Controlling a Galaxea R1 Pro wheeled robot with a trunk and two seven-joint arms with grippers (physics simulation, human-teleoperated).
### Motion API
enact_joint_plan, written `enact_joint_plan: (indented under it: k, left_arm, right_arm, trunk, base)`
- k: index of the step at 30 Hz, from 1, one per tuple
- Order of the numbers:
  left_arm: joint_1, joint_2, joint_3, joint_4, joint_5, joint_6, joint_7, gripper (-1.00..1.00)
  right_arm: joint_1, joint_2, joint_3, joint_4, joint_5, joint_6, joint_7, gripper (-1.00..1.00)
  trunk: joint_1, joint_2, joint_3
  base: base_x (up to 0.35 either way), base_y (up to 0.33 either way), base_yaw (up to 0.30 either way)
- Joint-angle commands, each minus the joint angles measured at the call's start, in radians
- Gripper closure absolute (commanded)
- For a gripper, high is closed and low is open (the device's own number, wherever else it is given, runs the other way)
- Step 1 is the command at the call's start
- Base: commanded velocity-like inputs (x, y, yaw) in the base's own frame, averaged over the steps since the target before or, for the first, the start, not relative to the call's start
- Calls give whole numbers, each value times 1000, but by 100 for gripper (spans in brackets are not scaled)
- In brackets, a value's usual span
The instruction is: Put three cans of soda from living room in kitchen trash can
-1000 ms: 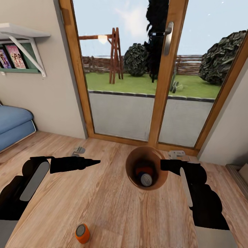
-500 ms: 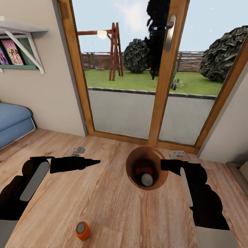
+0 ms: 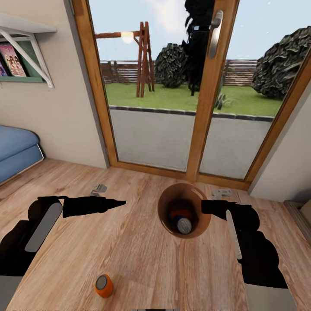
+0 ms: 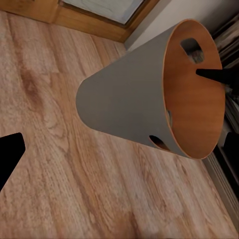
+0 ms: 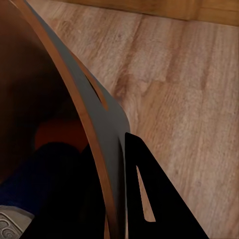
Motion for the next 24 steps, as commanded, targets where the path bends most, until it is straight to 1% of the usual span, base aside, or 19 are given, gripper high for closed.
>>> enact_joint_plan:
  k: [1, 24]
  left_arm:
    - [0, 0, 0, 0, 0, 0, 0, -100]
    - [0, 0, -2, 3, 1, 0, -3, -100]
  right_arm:
    - [0, 0, 0, 0, -19, 1, 6, 100]
    - [0, 0, 1, 0, -19, 1, 6, 100]
  trunk:
    - [0, 0, -2]
    - [0, 0, -39]
  base:
    - [0, 0, 0]
    - [0, 0, 0]
